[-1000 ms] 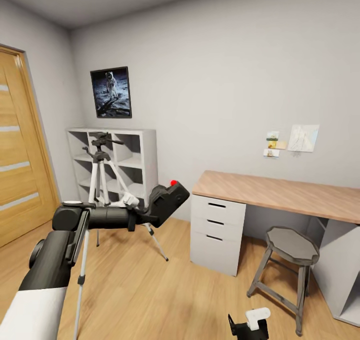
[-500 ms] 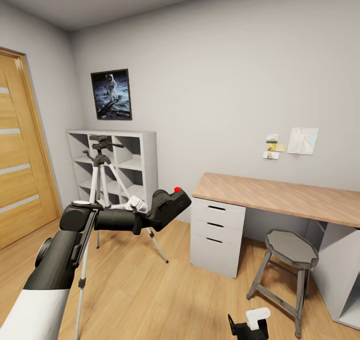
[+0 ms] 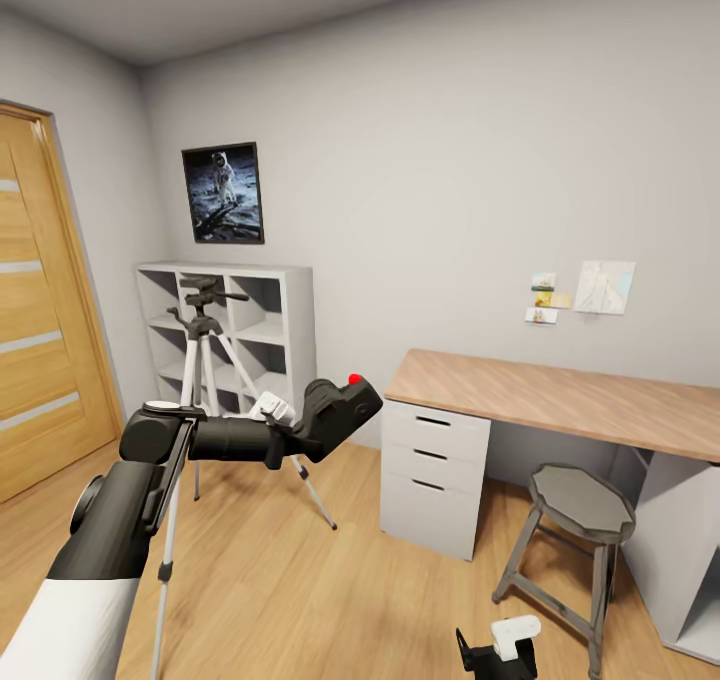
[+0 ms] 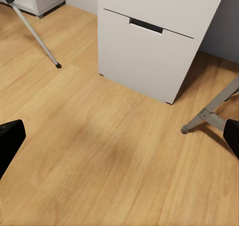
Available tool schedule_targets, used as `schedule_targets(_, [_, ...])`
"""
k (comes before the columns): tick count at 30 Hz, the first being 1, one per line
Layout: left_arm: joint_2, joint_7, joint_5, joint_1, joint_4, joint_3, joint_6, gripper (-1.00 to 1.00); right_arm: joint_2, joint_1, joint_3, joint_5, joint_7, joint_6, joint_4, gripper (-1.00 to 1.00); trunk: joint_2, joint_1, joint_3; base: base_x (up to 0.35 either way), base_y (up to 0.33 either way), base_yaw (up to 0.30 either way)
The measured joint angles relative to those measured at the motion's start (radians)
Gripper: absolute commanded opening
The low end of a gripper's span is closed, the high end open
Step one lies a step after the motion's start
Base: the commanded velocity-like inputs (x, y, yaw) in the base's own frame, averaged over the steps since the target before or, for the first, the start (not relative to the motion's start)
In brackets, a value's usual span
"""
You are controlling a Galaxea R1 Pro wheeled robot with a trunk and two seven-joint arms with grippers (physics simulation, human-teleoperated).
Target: Attach the digital camera to the camera tripod in the bedroom.
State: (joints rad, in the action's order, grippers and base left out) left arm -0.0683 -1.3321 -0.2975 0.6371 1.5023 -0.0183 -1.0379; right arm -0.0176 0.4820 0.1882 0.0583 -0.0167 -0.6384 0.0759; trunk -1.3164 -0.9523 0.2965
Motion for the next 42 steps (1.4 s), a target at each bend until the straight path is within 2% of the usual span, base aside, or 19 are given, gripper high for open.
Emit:
schedule_targets(38, [0.001, 0.000, 0.000, 0.000, 0.001, -0.002, 0.000, -1.00, -0.001, 0.000, 0.000, 0.000, 0.000, 0.002, 0.000, 1.00, 0.266, 0.146, -0.119, 0.000, 0.000, 0.000])
schedule_targets(42, [0.000, 0.000, 0.000, 0.000, 0.000, -0.002, 0.000, -1.00, 0.000, -0.006, 0.000, 0.000, 0.000, 0.072, 0.001, 1.00, 0.294, 0.161, -0.132, 0.000, 0.000, 0.000])
